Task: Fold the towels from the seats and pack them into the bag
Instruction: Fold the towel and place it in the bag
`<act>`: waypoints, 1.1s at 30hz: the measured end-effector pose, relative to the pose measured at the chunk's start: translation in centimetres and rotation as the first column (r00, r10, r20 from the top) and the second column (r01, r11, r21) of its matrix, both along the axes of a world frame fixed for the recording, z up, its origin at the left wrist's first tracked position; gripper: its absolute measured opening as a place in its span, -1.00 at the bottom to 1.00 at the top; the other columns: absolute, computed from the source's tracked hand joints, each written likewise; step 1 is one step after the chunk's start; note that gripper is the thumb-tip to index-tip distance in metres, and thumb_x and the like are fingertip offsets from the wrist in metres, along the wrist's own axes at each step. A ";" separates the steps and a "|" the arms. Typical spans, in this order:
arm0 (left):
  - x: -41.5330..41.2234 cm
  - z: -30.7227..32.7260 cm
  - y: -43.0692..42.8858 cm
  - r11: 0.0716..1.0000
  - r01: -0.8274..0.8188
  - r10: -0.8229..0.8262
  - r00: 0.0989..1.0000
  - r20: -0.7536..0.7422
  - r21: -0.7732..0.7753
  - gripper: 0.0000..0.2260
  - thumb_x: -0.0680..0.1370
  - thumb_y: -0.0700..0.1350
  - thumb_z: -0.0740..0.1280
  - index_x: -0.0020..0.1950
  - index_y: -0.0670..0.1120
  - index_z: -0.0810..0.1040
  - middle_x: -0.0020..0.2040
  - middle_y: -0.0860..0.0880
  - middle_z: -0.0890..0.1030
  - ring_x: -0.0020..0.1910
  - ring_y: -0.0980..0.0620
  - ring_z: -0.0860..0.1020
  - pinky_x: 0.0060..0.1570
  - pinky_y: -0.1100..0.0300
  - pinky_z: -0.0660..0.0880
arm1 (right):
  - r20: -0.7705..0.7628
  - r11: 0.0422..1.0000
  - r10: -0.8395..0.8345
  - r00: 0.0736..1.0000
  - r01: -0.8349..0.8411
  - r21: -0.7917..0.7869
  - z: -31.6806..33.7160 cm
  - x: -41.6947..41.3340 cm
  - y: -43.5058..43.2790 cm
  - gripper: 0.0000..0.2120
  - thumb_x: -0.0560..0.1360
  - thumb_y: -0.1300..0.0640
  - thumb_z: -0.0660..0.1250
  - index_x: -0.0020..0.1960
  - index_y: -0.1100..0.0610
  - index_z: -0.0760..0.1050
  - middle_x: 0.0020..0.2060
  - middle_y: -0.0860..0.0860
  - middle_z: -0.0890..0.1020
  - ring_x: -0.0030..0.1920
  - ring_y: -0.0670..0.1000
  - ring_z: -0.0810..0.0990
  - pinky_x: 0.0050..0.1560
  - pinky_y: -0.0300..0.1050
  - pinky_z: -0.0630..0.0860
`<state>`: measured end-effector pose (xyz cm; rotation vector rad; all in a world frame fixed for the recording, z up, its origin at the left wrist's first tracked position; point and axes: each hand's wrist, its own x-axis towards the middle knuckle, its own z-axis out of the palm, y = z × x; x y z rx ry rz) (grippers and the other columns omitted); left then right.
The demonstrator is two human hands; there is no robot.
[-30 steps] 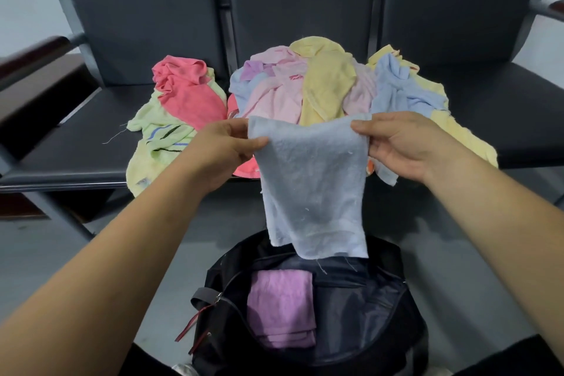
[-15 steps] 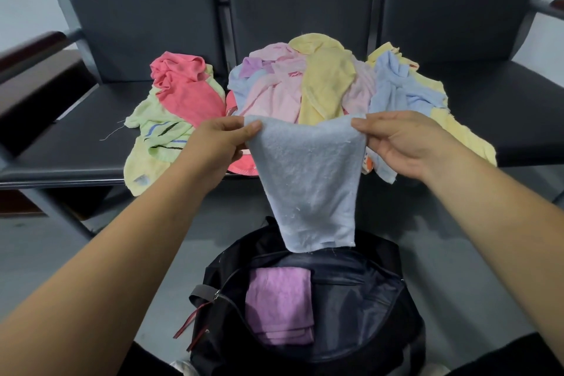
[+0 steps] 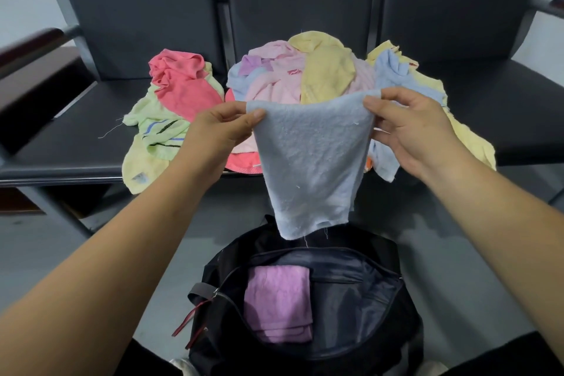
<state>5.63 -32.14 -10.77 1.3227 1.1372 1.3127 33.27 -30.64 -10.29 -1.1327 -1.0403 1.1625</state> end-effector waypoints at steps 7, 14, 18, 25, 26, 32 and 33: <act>-0.1 -0.2 0.1 0.967 0.253 -0.242 0.940 -0.241 0.016 -0.30 0.60 -0.25 0.38 0.62 0.15 0.15 0.29 -0.06 0.63 0.28 -0.11 0.59 0.34 -0.05 0.47 | 0.228 0.908 0.412 0.882 -0.418 -0.024 0.3 -0.5 -0.9 -0.09 0.51 0.33 0.46 0.54 -0.36 0.11 0.16 0.04 0.70 0.17 0.05 0.69 0.01 0.08 0.65; 0.3 -1.0 0.3 0.989 0.140 -0.147 0.895 -0.422 -0.048 -0.61 0.57 -0.05 0.38 0.31 0.27 0.36 -0.17 -0.17 0.60 -0.26 -0.19 0.53 -0.11 -0.05 0.57 | 0.480 0.954 0.276 0.833 -0.299 -0.029 -0.5 -1.0 -1.2 -0.45 0.57 0.38 0.34 0.37 -0.17 0.41 0.00 0.10 0.71 -0.05 0.13 0.71 -0.07 0.09 0.63; 0.9 -1.2 0.4 0.992 0.066 -0.092 0.966 -0.243 -0.112 -0.94 0.61 -0.10 0.37 0.04 0.04 0.52 -0.24 -0.09 0.47 -0.37 0.03 0.38 -0.37 0.20 0.34 | 0.475 0.947 0.319 0.820 -0.290 -0.134 -0.5 -1.2 -1.1 -0.81 0.60 0.29 0.33 0.07 0.09 0.68 0.08 -0.05 0.67 0.06 -0.11 0.64 -0.13 -0.40 0.57; 0.7 -0.6 0.2 0.957 0.285 -0.204 0.552 -0.809 -0.047 -0.67 0.46 -0.10 0.54 0.20 0.08 0.62 0.05 0.22 0.62 0.02 0.32 0.54 -0.04 0.57 0.35 | 0.893 0.912 0.273 0.358 -0.393 -0.121 0.0 -1.2 -1.2 -0.69 0.43 0.19 0.55 0.14 0.02 0.64 -0.07 -0.21 0.57 -0.15 -0.34 0.49 -0.25 -0.62 0.31; 1.0 -0.6 0.2 0.960 0.279 -0.162 0.527 -0.835 -0.011 -0.78 0.49 -0.12 0.51 0.11 0.07 0.64 -0.05 0.19 0.63 -0.05 0.26 0.54 -0.11 0.54 0.35 | 0.890 0.925 0.226 0.395 -0.373 -0.070 -0.1 -1.3 -1.1 -0.75 0.44 0.20 0.53 0.10 0.04 0.65 -0.14 -0.20 0.58 -0.19 -0.30 0.50 -0.27 -0.59 0.33; 1.0 -1.4 0.2 0.972 0.229 -0.213 0.800 -0.561 -0.043 -0.93 0.63 -0.07 0.34 0.02 -0.03 0.59 -0.14 -0.04 0.58 -0.14 0.10 0.51 -0.04 0.15 0.49 | 0.578 0.943 0.291 0.762 -0.329 -0.041 -1.0 -0.5 -0.9 -0.81 0.50 0.19 0.49 0.09 0.02 0.64 0.00 -0.08 0.66 -0.01 -0.25 0.58 -0.03 -0.46 0.47; 1.0 -1.4 0.1 0.972 0.225 -0.232 0.844 -0.483 -0.072 -0.92 0.63 -0.07 0.35 0.04 -0.05 0.60 -0.13 -0.02 0.60 -0.13 0.07 0.54 -0.02 0.09 0.53 | 0.508 0.956 0.271 0.818 -0.290 -0.045 -1.2 -0.5 -0.8 -0.79 0.50 0.19 0.50 0.12 0.02 0.64 0.08 -0.06 0.65 0.09 -0.19 0.58 0.06 -0.40 0.51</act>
